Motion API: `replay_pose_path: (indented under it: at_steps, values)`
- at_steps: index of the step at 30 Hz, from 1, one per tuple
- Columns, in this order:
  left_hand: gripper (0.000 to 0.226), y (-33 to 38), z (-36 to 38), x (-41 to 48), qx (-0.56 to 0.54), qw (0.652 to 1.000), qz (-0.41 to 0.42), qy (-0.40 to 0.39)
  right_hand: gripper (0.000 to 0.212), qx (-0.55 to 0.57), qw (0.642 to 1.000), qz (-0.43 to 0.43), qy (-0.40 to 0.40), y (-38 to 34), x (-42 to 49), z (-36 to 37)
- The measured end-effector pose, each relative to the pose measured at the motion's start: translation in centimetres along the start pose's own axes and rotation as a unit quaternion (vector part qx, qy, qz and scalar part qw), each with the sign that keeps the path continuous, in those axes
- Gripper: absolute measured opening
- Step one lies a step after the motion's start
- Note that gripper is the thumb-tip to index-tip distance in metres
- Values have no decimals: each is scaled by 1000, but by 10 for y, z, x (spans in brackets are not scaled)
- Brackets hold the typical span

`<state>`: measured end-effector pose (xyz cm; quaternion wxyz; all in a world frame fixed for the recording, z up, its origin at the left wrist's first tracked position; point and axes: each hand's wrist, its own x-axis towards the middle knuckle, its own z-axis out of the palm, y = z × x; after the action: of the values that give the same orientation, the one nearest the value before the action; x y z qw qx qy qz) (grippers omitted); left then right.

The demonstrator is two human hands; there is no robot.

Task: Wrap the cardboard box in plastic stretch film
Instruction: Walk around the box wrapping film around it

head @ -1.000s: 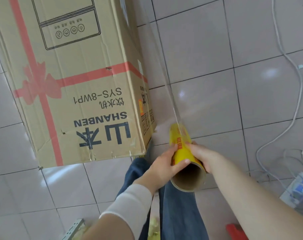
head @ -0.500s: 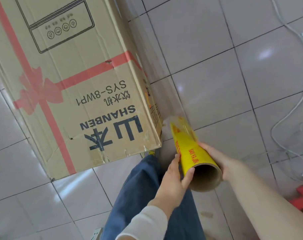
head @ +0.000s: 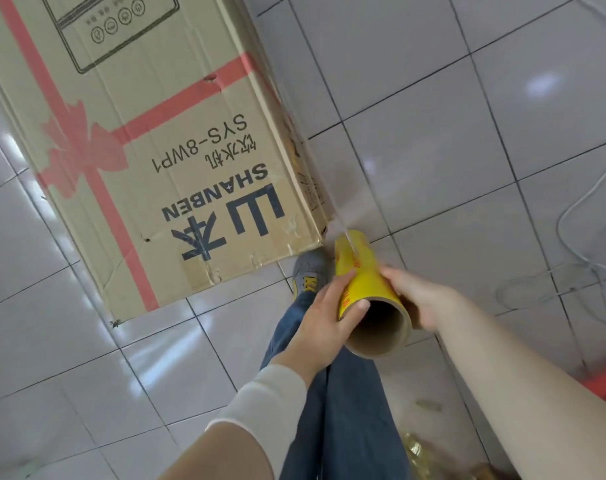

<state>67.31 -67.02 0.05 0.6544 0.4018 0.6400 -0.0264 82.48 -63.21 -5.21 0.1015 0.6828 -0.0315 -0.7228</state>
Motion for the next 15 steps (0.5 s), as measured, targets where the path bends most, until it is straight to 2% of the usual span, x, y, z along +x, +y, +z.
replay_pose_path:
  at_steps: [5, 8, 15]
  values:
    - [59, -3, 16, 2, -28, 999, 11, 11, 65, 101, 994, 20, -30, 22, 11, -10]
    - [63, -11, 23, 4, -37, 999, 9, 4, 70, 103, 994, 24, -23, 30, 17, -11]
    - [60, -32, 23, -4, -43, 999, -13, 2, 51, 35, 999, -29, 14, 24, 13, 8]
